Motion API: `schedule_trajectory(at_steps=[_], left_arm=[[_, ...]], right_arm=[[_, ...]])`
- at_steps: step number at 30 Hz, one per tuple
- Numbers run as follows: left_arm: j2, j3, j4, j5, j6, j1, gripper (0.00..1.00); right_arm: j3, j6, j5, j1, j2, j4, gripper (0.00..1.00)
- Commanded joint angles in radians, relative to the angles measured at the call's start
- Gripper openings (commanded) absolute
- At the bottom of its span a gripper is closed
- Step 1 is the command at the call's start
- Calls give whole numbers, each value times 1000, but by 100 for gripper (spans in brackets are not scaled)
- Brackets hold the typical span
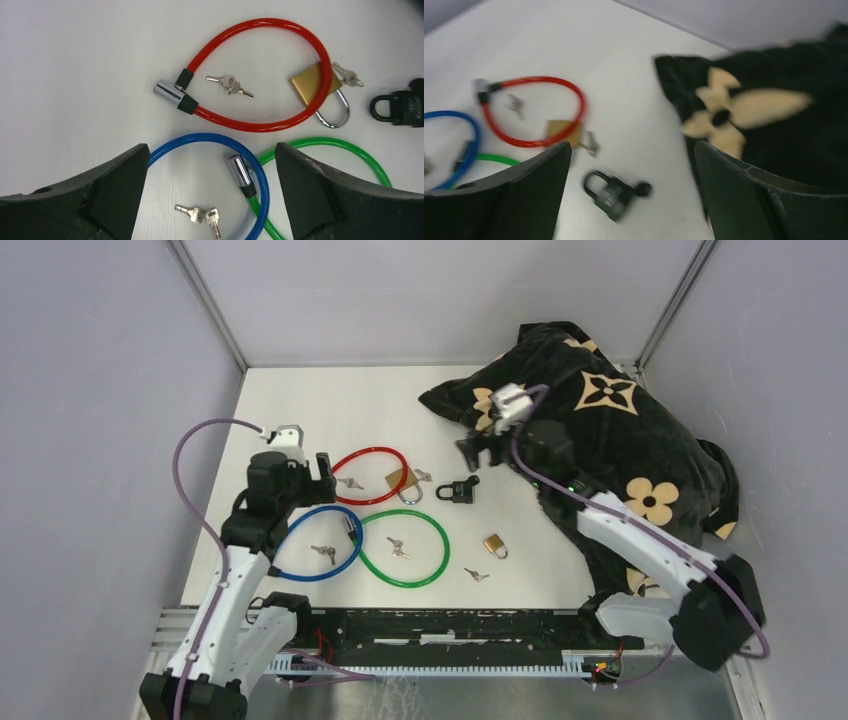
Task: Lock with the key
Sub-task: Reset both arms
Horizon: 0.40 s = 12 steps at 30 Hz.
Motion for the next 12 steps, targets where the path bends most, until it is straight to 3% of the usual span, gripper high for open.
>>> schedule_trajectory(at_steps=[1, 6, 12], left_arm=[[-18, -195, 365, -69, -92, 2, 100], [-64, -484, 846, -12, -83, 29, 100], [-138, -639, 977, -52, -99, 99, 100]], right_arm=[[-276, 35, 326, -128, -226, -97, 98], [-488, 203, 784, -132, -444, -138, 98], [-538, 282, 972, -132, -472, -284, 98]])
